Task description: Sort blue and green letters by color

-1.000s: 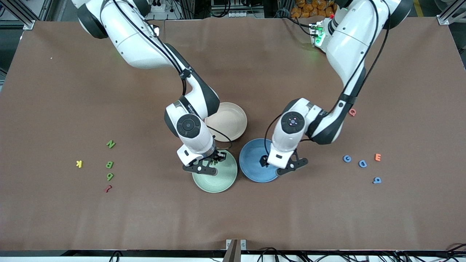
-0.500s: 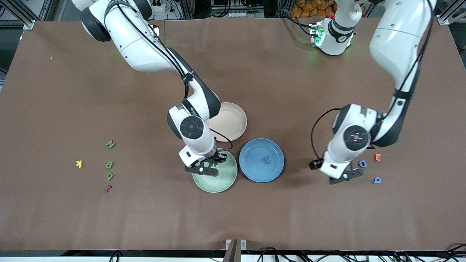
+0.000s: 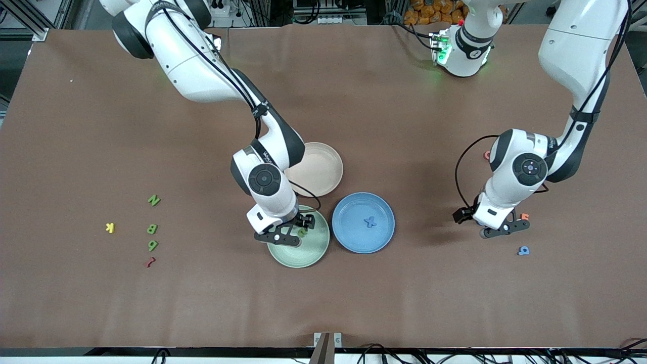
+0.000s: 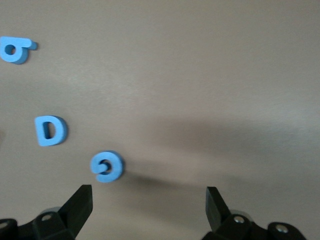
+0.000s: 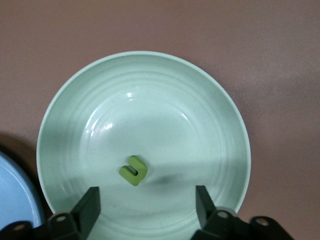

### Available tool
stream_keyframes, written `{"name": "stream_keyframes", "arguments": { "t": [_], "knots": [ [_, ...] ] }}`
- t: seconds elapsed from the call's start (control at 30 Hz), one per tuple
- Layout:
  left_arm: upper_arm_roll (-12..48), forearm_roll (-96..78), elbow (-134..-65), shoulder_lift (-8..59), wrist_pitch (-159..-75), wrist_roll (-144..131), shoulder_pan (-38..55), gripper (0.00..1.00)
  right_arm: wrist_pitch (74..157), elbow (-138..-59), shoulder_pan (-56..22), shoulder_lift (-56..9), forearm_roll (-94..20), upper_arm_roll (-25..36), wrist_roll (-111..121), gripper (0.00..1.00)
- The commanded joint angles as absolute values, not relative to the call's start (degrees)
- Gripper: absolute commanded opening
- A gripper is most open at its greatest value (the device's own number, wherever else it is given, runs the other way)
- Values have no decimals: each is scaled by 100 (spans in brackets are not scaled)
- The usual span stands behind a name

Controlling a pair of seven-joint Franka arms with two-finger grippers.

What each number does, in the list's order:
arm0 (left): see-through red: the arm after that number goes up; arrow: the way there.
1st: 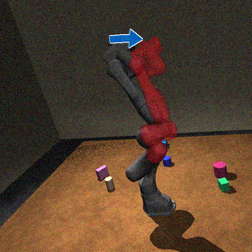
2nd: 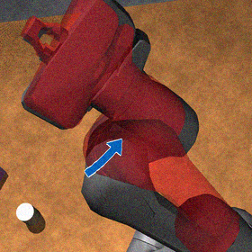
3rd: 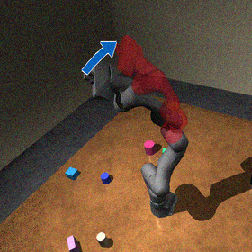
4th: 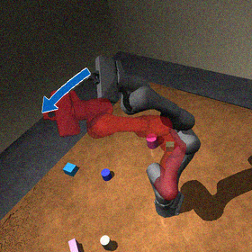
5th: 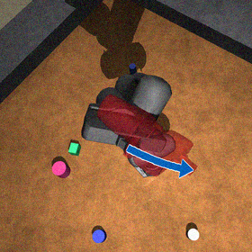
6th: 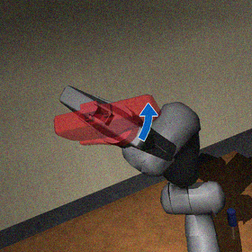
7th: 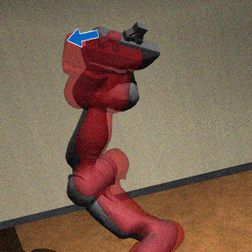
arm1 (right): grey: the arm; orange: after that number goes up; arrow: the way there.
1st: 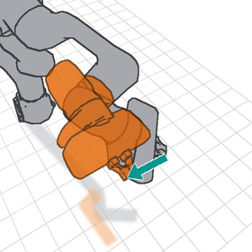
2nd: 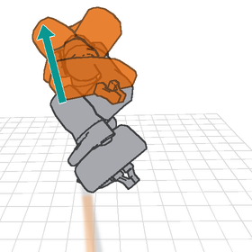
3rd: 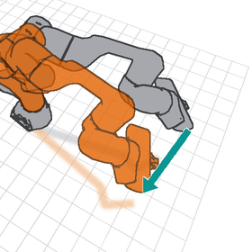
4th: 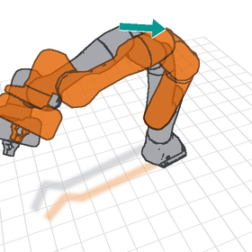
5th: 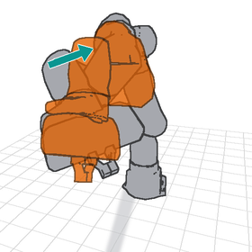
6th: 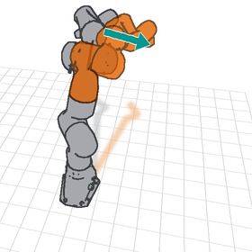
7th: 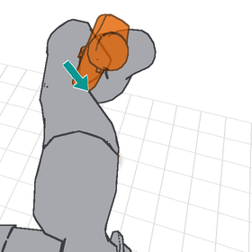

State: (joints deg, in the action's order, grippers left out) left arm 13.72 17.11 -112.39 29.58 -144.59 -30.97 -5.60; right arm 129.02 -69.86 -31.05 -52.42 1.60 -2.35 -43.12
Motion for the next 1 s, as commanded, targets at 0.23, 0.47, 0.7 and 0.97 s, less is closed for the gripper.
{"name": "stream_keyframes", "arguments": {
  "t": [0.23, 0.47, 0.7, 0.97],
  "knots": [
    [1450, 1960, -11400, 3076, -14555, -2698, -1002, 100, 12024, -6899, -2751, -4738, 176, -308, -4263, 100],
    [1450, 2004, -11268, 3304, -14590, -2690, -993, 100, 11243, -6943, -2400, -4219, 158, -325, -3622, 100],
    [1424, 2223, -11268, 3533, -14844, -2689, -1081, 100, 10977, -7574, -1987, -3500, 158, -316, -2990, 100],
    [1415, 2303, -11224, 3603, -14941, -2611, -1116, 100, 11030, -8691, -1407, -2567, 158, -308, -2136, 100]
  ]
}}
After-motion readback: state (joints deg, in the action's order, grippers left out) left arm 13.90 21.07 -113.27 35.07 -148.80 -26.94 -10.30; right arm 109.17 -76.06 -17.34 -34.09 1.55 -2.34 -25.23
